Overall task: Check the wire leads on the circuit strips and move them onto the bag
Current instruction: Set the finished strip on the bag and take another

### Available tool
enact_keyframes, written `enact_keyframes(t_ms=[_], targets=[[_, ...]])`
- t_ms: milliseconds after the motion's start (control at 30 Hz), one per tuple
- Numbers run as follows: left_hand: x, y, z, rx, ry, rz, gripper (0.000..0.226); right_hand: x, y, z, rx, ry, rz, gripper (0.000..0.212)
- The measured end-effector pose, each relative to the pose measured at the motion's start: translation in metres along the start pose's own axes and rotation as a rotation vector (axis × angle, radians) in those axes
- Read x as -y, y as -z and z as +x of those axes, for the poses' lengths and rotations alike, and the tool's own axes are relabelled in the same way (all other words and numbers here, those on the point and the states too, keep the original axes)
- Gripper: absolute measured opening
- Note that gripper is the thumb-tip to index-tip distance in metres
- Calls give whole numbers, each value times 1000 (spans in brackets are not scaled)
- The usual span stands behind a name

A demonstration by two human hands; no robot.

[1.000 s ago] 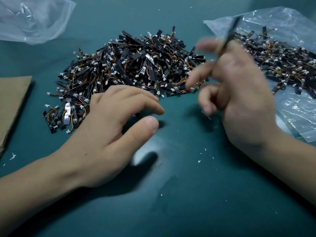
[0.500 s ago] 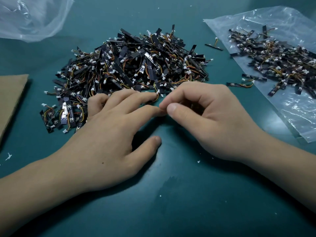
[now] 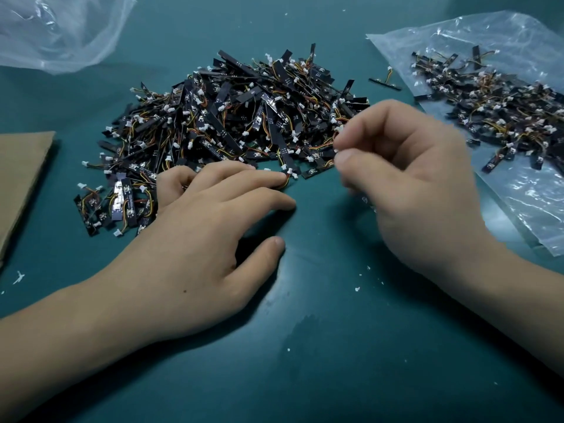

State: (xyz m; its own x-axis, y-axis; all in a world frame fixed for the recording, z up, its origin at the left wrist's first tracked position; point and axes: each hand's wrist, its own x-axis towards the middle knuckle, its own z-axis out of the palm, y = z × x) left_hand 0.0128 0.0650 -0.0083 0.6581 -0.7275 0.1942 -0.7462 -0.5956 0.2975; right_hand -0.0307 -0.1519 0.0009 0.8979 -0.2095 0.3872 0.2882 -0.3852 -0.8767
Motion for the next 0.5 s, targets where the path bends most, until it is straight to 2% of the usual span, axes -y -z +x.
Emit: enact_keyframes(t_ms=[133,233,367,500], targets=[[-1,-1,-1,5,0,11,37,-8,13,18,-186,-88,21,18],[-2,0,-1,14,4,20,37,-14,13,20,-117,-61,-188,22],[-4,1,-1,27,6,23,38,-16,5,10,-17,12,-330,14],[-4,2,-1,40,9,25,39,-21,16,21,-48,-134,-396,12]])
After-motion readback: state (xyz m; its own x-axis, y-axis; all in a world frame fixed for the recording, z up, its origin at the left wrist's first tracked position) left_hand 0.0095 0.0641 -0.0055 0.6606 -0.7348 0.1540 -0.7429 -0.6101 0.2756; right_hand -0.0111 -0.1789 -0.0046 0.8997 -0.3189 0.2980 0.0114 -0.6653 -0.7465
